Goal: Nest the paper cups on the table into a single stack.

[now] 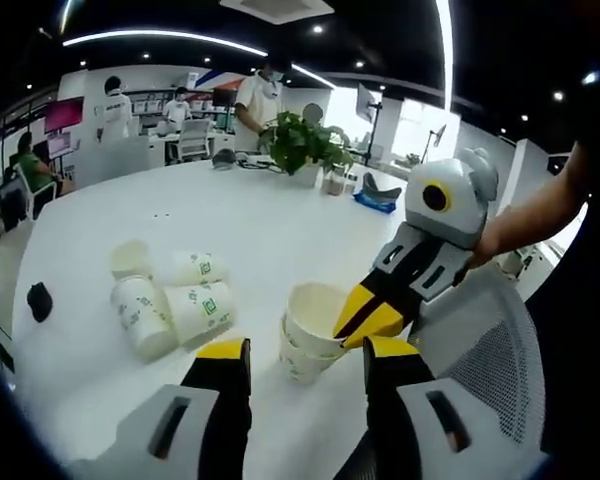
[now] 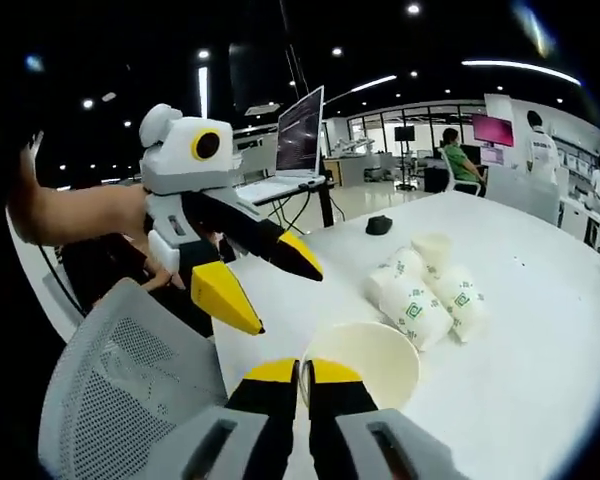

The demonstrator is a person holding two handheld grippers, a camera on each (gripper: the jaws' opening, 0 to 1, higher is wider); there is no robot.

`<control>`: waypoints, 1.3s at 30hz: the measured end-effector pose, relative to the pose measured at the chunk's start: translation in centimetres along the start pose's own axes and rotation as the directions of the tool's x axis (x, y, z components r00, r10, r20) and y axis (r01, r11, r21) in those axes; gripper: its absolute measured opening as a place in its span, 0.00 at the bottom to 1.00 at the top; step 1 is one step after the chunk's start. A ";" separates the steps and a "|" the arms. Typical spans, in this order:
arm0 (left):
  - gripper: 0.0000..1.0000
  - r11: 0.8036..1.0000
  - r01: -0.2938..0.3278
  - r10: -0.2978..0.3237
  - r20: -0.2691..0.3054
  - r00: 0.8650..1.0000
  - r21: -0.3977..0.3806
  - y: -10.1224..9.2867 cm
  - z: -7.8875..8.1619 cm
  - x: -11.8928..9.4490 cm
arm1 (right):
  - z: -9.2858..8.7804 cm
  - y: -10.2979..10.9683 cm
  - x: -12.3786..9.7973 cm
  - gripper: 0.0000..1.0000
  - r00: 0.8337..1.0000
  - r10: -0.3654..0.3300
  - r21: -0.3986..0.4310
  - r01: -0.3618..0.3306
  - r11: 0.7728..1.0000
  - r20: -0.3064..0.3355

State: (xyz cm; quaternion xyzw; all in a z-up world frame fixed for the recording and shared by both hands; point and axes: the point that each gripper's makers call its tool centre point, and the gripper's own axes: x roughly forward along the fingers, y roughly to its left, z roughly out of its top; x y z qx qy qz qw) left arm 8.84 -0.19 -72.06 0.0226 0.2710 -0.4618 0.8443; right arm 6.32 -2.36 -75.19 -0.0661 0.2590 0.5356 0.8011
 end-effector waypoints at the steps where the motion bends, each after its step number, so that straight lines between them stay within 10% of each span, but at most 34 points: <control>1: 0.44 1.000 -0.001 0.001 0.001 1.000 -0.004 0.0 -0.1 0.0 | -0.1 0.0 0.1 0.00 1.000 0.003 0.005 -0.003 1.000 -0.005; 39: 0.42 0.999 -0.040 0.040 0.019 0.999 -0.009 1.0 0.4 -0.3 | -0.8 -0.4 0.6 0.09 1.000 0.011 0.048 -0.010 0.999 -0.008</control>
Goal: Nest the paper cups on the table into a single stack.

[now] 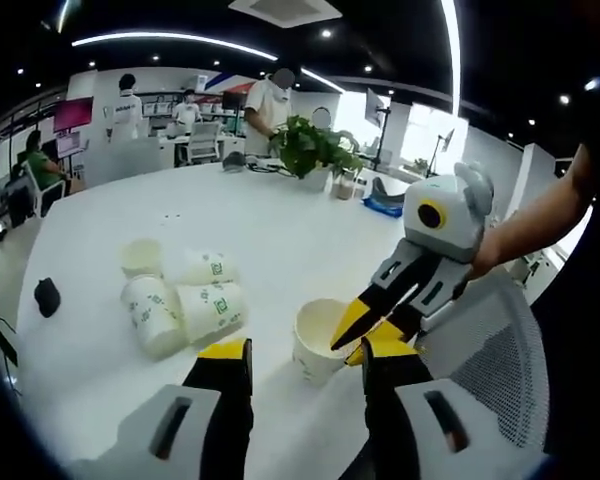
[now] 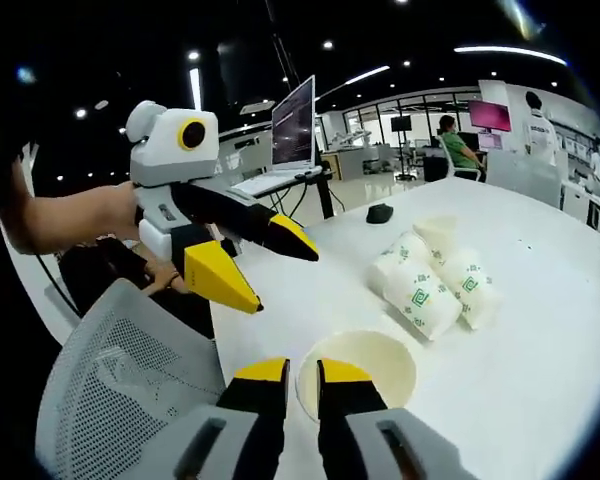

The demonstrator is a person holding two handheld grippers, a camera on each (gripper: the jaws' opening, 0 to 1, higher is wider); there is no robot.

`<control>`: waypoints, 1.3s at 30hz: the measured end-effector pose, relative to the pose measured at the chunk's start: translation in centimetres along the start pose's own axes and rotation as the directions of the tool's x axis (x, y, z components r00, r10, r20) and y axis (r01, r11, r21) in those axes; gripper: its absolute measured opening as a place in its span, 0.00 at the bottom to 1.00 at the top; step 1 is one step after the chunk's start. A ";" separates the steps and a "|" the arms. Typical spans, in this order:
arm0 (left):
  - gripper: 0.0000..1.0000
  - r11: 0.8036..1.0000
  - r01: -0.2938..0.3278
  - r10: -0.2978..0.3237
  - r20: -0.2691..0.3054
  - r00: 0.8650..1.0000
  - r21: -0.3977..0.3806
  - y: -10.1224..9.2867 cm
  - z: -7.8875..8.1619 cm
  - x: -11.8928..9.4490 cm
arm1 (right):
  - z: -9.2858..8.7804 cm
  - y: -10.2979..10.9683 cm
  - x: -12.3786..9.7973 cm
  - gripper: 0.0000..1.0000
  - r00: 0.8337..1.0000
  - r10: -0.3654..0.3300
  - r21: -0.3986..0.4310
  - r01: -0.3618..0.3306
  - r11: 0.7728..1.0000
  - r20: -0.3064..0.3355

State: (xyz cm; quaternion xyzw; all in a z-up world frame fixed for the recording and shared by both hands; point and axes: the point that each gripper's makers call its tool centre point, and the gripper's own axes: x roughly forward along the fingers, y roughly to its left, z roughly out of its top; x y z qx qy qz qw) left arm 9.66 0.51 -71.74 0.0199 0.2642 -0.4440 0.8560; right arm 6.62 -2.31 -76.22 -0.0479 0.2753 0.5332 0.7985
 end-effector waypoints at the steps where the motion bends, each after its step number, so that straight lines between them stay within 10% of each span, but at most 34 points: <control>1: 0.42 1.000 -0.002 0.002 0.000 1.000 0.002 0.1 0.1 0.0 | 0.1 0.0 -0.1 0.10 1.000 -0.002 0.001 0.002 1.000 0.004; 19: 0.40 0.999 -0.049 0.049 0.043 0.998 0.003 2.3 2.8 1.7 | 1.6 -1.2 -3.9 0.29 0.988 -0.110 0.050 0.105 0.993 0.108; 39: 0.33 0.987 -0.146 0.146 -0.005 0.989 -0.061 9.1 2.5 5.0 | -0.2 -3.3 -9.3 0.57 0.948 -0.277 0.115 0.261 0.958 0.154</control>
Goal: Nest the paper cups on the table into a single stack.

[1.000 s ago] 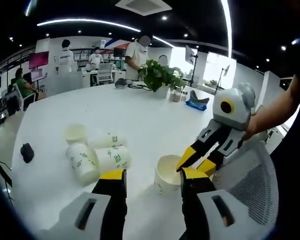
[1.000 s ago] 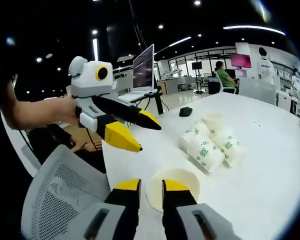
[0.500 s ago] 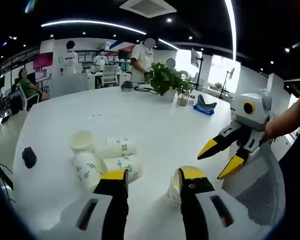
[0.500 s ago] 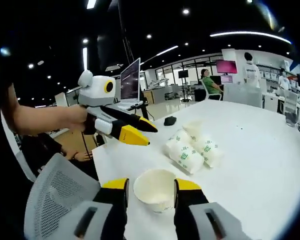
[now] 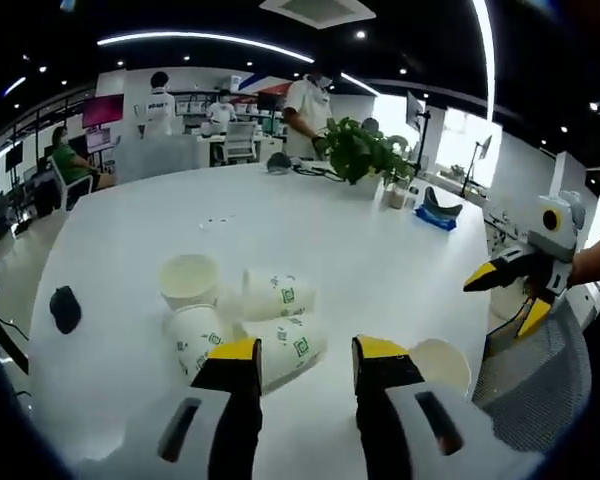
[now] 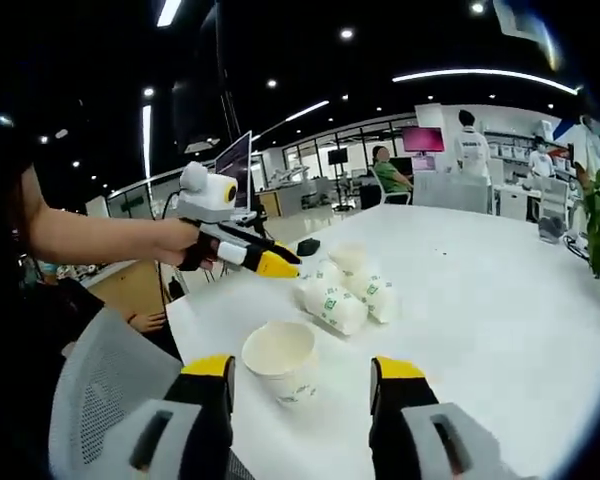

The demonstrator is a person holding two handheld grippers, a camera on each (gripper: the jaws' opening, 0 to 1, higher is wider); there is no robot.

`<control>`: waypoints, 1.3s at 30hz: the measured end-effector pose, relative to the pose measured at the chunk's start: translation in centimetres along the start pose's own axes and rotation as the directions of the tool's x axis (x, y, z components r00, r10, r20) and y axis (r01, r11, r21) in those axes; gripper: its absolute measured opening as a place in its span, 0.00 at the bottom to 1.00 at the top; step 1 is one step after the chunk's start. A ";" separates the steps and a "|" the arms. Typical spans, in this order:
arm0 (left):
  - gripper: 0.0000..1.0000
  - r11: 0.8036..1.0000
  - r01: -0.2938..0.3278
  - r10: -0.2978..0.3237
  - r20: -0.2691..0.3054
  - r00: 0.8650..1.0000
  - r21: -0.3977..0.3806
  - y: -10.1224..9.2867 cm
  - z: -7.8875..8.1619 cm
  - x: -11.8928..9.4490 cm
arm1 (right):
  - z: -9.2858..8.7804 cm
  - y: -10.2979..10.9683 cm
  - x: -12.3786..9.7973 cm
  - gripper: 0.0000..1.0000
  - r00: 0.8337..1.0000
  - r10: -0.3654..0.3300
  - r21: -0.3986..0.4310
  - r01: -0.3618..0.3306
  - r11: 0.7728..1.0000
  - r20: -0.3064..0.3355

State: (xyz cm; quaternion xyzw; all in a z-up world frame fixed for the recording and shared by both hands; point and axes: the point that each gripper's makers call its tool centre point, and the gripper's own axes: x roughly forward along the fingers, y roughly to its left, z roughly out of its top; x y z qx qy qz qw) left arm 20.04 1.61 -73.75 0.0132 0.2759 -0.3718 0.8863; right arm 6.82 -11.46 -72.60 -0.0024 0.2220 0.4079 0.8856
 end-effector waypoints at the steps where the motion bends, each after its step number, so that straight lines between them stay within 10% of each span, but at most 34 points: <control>1: 0.33 1.000 -0.002 0.002 -0.003 1.000 -0.003 0.1 -0.1 0.1 | 0.0 -0.1 -0.1 0.58 1.000 -0.004 0.001 0.004 1.000 0.000; 19: 0.22 0.991 -0.014 0.010 -0.034 0.999 -0.131 3.5 -1.6 2.7 | -0.8 -2.1 -3.2 0.77 0.995 -0.103 -0.047 0.102 0.994 -0.008; 39: 0.14 0.978 0.016 -0.035 -0.086 0.996 -0.206 3.0 -3.0 3.9 | -2.1 -3.2 -5.4 0.87 0.984 -0.180 -0.012 0.180 0.984 -0.009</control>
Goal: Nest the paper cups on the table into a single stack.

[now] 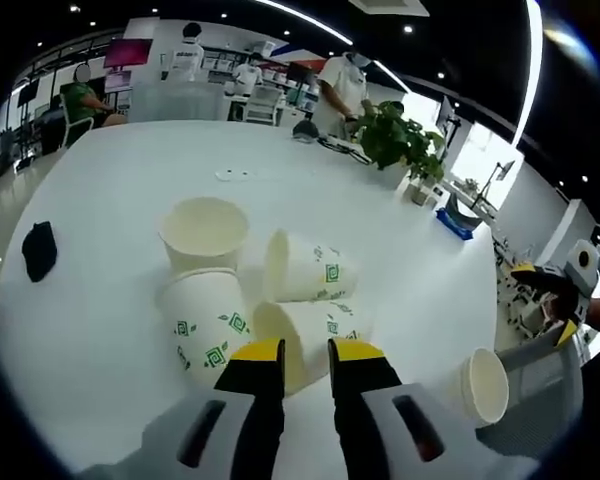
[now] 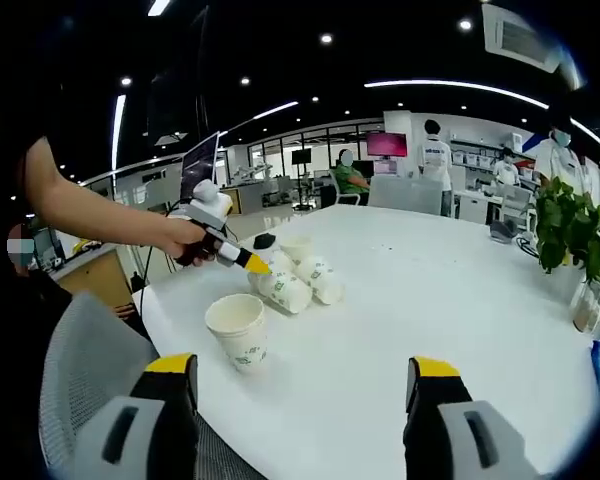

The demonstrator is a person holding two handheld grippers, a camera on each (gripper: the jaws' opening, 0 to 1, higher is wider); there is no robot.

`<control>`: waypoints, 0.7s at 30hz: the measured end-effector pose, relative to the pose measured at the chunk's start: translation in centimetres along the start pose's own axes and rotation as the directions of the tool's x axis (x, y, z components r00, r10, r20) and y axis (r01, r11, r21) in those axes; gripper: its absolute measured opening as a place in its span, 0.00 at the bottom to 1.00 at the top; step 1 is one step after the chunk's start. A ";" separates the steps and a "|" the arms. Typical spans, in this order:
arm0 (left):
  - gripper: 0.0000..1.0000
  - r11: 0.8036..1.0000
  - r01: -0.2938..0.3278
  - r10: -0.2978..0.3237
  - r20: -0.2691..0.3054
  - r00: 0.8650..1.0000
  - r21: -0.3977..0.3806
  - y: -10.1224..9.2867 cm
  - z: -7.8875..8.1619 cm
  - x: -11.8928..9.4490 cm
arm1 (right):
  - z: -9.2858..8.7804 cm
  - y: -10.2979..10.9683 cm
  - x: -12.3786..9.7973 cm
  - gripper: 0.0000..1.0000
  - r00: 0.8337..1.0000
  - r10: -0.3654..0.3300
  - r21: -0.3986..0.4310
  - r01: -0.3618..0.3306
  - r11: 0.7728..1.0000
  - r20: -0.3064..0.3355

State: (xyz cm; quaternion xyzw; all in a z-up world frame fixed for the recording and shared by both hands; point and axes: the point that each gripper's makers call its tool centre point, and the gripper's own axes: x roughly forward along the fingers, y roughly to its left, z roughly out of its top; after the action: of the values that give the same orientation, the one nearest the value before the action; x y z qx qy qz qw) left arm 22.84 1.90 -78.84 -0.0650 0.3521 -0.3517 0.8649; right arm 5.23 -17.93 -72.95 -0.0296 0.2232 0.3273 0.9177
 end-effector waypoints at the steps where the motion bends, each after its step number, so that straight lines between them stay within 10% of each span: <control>1: 0.13 1.000 0.006 -0.006 0.000 1.000 -0.008 0.0 0.0 0.1 | -0.1 0.1 0.0 0.87 1.000 -0.002 0.004 0.002 1.000 -0.002; 21: 0.00 0.991 0.128 -0.126 0.038 0.991 -0.041 -2.6 0.3 0.5 | -0.3 0.3 0.2 0.85 1.000 -0.008 0.007 0.008 1.000 -0.023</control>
State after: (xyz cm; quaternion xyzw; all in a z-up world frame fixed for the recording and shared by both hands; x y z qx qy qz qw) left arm 21.82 -0.37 -77.97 -0.1122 0.3396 -0.3971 0.8452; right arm 5.05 -17.67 -73.31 -0.0310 0.2348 0.3226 0.9164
